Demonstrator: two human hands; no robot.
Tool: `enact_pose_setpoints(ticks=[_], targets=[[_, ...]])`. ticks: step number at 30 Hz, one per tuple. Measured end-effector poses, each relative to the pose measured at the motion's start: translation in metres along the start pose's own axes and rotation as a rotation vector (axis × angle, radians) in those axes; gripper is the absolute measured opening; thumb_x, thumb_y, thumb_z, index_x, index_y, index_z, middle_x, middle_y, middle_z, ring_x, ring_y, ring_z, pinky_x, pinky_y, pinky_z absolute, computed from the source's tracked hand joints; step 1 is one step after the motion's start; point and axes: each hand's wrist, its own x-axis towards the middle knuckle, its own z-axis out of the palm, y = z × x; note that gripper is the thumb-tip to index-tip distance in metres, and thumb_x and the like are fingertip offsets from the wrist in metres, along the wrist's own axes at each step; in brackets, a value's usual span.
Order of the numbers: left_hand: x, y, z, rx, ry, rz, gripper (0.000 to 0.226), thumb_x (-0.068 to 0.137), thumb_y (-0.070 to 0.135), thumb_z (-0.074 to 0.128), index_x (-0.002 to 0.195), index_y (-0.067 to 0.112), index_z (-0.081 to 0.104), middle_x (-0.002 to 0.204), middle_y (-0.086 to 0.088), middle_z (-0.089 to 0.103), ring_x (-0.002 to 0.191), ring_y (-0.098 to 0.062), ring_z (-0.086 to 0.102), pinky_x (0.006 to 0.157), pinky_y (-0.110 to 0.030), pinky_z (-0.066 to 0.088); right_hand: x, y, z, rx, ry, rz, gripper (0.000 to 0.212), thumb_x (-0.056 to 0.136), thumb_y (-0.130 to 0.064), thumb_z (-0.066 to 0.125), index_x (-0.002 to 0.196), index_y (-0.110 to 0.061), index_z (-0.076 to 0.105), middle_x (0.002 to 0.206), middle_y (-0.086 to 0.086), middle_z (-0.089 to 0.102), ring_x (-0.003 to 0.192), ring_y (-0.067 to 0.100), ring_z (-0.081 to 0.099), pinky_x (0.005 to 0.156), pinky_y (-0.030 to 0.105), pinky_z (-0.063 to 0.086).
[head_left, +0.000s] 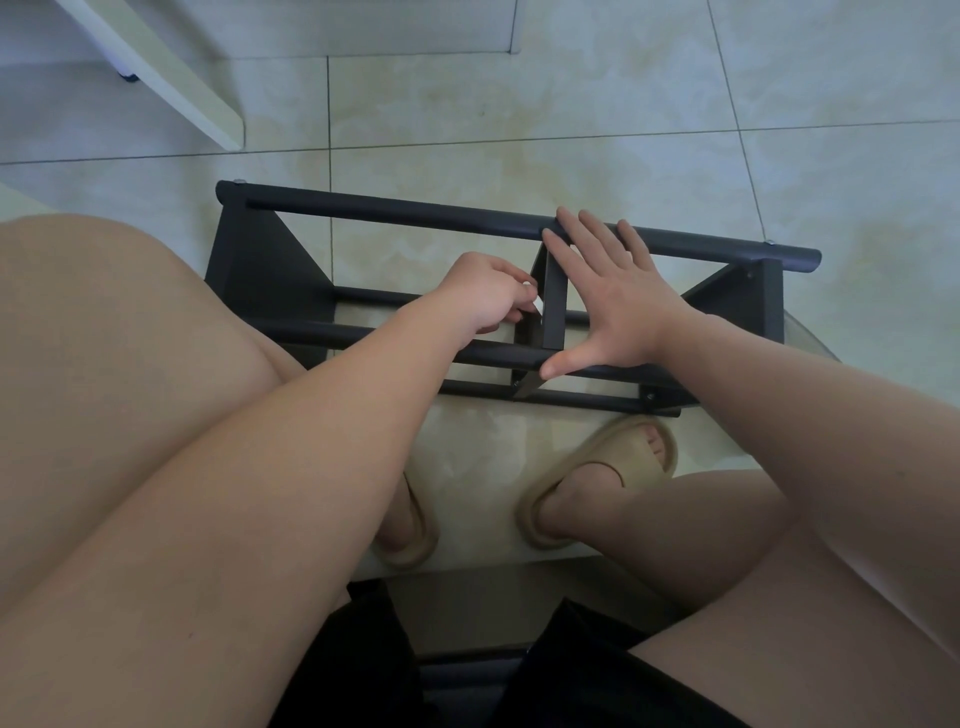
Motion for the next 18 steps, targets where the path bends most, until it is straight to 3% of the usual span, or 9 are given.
enact_pose_setpoints(ticks=[10,18], targets=[[0.0038,-0.0008,-0.0003,-0.013,-0.032,-0.065,0.002,0.094,0.023,0.067,0.093,0.024,0.068,0.073,0.011,0.076,0.081,-0.005,0.071,0.083,-0.029,0.055,-0.0001,-0.0001,0.0006,0.001,-0.002,-0.002,0.148,0.051,-0.107,0.032,0.162,-0.018,-0.006,0.169,0.005,-0.017,0.155,0.024,-0.017,0.125,0.052,-0.009],[0.0033,0.0019,0.0006,0.007,-0.067,-0.148,0.008,0.097,0.025,0.064,0.094,0.017,0.066,0.072,0.008,0.076,0.084,-0.01,0.071,0.09,-0.034,0.056,-0.0011,-0.0012,0.0001,0.001,-0.002,-0.001,0.147,0.052,-0.105,0.036,0.162,-0.018,-0.007,0.169,0.006,-0.018,0.155,0.024,-0.017,0.125,0.052,-0.009]])
